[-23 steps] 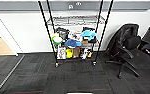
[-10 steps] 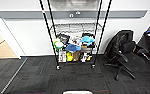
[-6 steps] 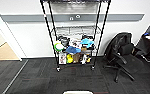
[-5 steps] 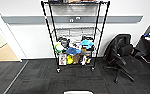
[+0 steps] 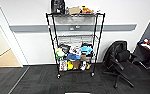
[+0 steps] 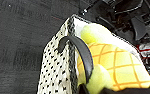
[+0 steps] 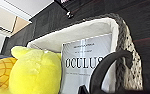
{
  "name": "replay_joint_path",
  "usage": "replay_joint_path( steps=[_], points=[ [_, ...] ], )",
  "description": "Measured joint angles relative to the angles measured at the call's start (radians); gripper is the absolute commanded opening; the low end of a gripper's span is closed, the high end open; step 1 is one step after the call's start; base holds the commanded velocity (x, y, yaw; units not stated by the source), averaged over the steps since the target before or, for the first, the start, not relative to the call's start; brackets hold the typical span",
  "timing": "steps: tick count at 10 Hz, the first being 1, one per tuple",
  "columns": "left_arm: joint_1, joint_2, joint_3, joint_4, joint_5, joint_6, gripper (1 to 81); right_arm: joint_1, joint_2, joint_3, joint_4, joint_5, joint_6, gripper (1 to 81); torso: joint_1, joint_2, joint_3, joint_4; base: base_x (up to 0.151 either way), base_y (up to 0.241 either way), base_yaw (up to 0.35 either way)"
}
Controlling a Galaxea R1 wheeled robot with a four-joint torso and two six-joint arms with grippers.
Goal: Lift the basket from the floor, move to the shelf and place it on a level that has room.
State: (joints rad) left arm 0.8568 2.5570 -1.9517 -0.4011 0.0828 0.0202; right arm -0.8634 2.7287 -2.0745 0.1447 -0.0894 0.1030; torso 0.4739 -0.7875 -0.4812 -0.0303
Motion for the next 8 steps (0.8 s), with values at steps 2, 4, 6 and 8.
replay_joint_path(
  steps=[2, 4, 6, 8],
  points=[
    [0.003, 0.011, -0.002, 0.0, -0.001, 0.0, 1.0, -0.006, -0.008, 0.0, 0.0, 0.001, 0.0, 1.0, -0.032, 0.047, 0.023, 0.0, 0.0, 0.0, 0.0],
    [0.006, 0.014, -0.002, 0.0, 0.002, 0.0, 1.0, -0.009, -0.014, 0.0, 0.0, -0.001, 0.0, 1.0, -0.073, 0.111, 0.027, 0.0, 0.0, 0.0, 0.0],
    [0.014, 0.013, -0.003, 0.0, -0.001, 0.0, 1.0, -0.009, -0.011, 0.0, 0.0, -0.004, 0.0, 1.0, -0.118, 0.18, 0.028, 0.0, 0.0, 0.0, 0.0],
    [0.014, 0.008, -0.003, 0.0, 0.0, 0.0, 1.0, -0.009, -0.011, 0.001, 0.0, -0.004, 0.0, 1.0, -0.162, 0.246, 0.028, 0.0, 0.0, 0.0, 0.0]
  ],
)
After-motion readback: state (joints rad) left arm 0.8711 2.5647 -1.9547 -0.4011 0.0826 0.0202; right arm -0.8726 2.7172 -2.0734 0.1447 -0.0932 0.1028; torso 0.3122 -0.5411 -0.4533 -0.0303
